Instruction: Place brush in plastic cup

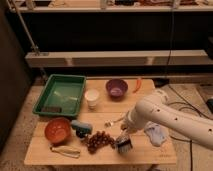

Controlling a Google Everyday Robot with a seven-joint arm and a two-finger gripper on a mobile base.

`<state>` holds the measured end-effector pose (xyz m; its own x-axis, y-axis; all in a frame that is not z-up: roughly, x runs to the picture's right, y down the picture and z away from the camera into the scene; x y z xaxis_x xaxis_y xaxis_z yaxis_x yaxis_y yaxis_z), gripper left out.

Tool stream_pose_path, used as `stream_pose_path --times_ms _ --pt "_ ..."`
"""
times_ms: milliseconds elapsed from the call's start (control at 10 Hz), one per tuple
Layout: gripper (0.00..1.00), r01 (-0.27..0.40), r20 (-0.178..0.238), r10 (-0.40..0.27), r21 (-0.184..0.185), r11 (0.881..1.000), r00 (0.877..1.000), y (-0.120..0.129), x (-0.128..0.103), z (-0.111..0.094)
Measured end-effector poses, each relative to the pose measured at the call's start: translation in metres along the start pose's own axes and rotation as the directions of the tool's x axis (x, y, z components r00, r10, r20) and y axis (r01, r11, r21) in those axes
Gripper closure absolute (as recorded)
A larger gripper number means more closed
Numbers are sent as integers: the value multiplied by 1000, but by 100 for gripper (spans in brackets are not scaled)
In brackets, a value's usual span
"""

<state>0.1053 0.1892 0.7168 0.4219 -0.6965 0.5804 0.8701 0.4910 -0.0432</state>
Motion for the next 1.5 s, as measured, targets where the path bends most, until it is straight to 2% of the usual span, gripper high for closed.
stream_pose_path --times_ms 200,800,1000,1500 --pt "94 3 12 -3 -17 1000 1000 1 -1 6" --pt "34 -9 58 12 -45 999 998 3 -1 16" --pt "29 -6 60 9 -46 999 998 2 -2 16" --pt "29 -6 62 9 -46 999 998 2 -2 17"
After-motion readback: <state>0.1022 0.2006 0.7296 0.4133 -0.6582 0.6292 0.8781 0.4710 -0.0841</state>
